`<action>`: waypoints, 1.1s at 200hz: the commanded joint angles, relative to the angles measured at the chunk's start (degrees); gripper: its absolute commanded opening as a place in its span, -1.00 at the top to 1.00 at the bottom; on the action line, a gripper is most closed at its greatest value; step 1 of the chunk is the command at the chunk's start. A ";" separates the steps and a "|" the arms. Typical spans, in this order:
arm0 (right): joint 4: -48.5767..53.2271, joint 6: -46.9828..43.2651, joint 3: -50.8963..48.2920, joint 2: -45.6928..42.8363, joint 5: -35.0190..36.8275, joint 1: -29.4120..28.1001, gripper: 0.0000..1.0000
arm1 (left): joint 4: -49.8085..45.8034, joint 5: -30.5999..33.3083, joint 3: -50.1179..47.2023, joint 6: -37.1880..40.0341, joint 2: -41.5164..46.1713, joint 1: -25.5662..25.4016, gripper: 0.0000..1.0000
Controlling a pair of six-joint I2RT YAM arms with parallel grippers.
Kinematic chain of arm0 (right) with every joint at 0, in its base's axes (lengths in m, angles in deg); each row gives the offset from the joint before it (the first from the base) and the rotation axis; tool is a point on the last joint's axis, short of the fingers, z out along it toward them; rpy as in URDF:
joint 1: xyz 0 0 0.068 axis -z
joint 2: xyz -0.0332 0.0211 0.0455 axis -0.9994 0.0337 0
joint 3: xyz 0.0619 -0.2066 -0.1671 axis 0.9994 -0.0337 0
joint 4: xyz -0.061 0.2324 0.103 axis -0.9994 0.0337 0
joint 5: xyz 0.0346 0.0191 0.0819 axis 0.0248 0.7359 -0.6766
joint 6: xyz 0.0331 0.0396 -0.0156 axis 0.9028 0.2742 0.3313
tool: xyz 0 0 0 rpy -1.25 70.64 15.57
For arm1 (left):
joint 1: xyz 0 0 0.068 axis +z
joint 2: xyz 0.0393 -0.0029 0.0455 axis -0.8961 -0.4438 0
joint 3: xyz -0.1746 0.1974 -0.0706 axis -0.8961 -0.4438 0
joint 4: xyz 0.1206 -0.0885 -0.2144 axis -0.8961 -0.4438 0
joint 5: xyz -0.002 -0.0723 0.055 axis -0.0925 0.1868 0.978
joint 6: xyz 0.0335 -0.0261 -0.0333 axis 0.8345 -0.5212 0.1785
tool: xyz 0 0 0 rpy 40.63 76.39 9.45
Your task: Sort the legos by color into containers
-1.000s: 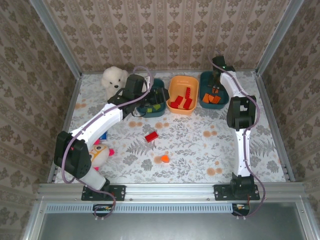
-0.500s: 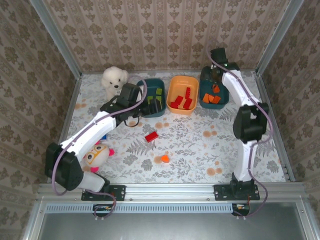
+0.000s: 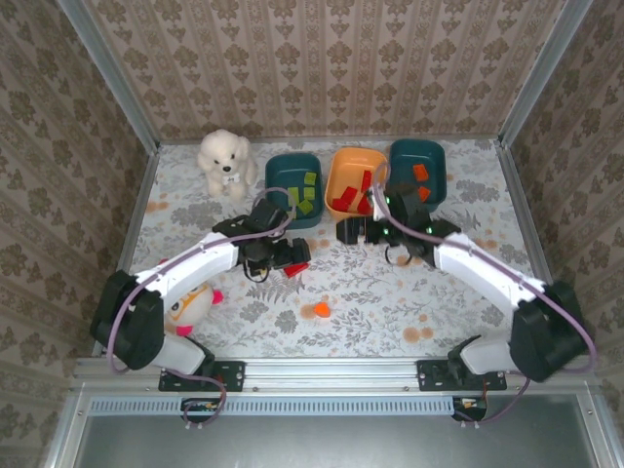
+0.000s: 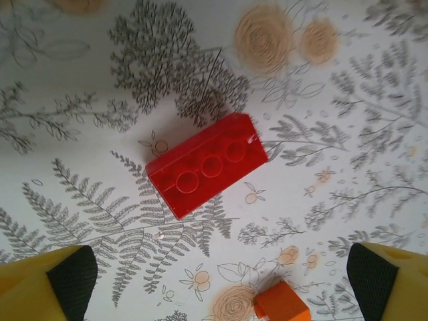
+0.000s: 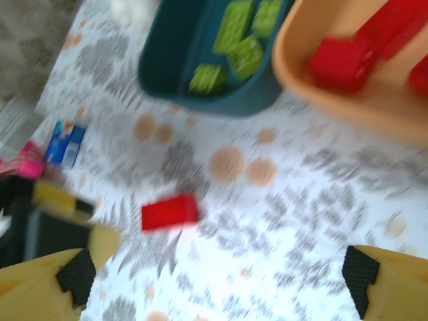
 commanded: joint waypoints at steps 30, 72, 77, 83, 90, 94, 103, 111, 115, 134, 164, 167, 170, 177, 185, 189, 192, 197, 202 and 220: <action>-2.49 -0.61 -4.14 -9.04 -4.12 -3.96 -1.00 | -5.25 4.46 5.73 -6.96 -9.29 -3.13 -0.99; -1.99 -0.73 -4.25 -9.94 -4.23 -3.96 -1.00 | -5.68 5.76 9.33 -10.83 -14.57 -3.21 -1.00; -1.66 -0.90 -4.23 -9.90 -4.30 -3.96 -1.00 | -5.81 5.79 9.83 -11.07 -15.14 -3.17 -1.00; -1.35 -1.08 -4.22 -9.86 -4.32 -3.96 -1.00 | -6.21 5.88 10.36 -11.42 -15.91 -3.15 -1.00; -0.91 -1.39 -4.21 -9.85 -4.39 -3.96 -1.00 | -6.71 6.04 11.02 -11.88 -16.75 -3.18 -1.00; -0.74 -1.44 -4.22 -9.90 -4.45 -3.96 -1.00 | -6.90 6.13 11.16 -12.24 -17.19 -3.15 -1.00; -0.55 -1.85 -4.22 -10.10 -4.79 -3.96 -1.00 | -6.29 6.23 11.41 -12.53 -17.98 -3.22 -0.97; -0.44 -2.05 -4.30 -10.37 -4.92 -3.96 -1.00 | -5.80 6.49 11.67 -12.74 -18.63 -3.22 -0.94; -0.42 -2.11 -4.32 -10.58 -5.00 -3.96 -1.00 | -5.77 6.65 11.92 -12.88 -19.06 -3.24 -0.93; -0.42 -2.76 -4.65 -11.32 -5.37 -3.95 -1.00 | -6.34 7.37 13.97 -12.54 -21.21 -3.26 -0.85; 0.41 -2.89 -4.80 -11.51 -5.31 -3.88 -1.00 | -7.96 7.67 16.14 -11.89 -24.01 -3.27 -0.66; 0.50 -2.80 -4.76 -11.52 -5.30 -3.88 -1.00 | -7.95 7.60 16.17 -11.71 -24.17 -3.30 -0.65; 0.55 -2.81 -4.77 -11.52 -5.29 -3.88 -1.00 | -7.96 7.55 16.16 -11.70 -24.31 -3.30 -0.64; 0.68 -2.74 -4.84 -11.61 -5.20 -3.86 -1.00 | -7.96 7.41 16.10 -11.73 -24.59 -3.34 -0.62; 0.81 -2.71 -4.84 -11.61 -5.11 -3.87 -1.00 | -7.84 7.41 16.00 -11.67 -24.69 -3.38 -0.54; 0.88 -2.62 -4.84 -11.61 -5.03 -3.88 -1.00 | -7.78 7.46 15.91 -11.66 -24.77 -3.32 -0.52; 0.89 -2.60 -4.84 -11.55 -4.95 -3.88 -1.00 | -7.77 7.50 15.88 -11.66 -24.77 -3.40 -0.51; 0.98 -2.66 -4.84 -11.52 -4.85 -3.88 -1.00 | -7.62 7.46 15.82 -11.60 -24.77 -3.44 -0.50; 0.99 -2.58 -4.84 -11.57 -4.77 -3.88 -1.00 | -7.54 7.34 15.74 -11.45 -24.86 -3.41 -0.49; 1.06 -2.36 -4.93 -11.27 -4.57 -3.88 -1.00 | -7.61 7.20 16.16 -10.57 -25.19 -3.47 -0.45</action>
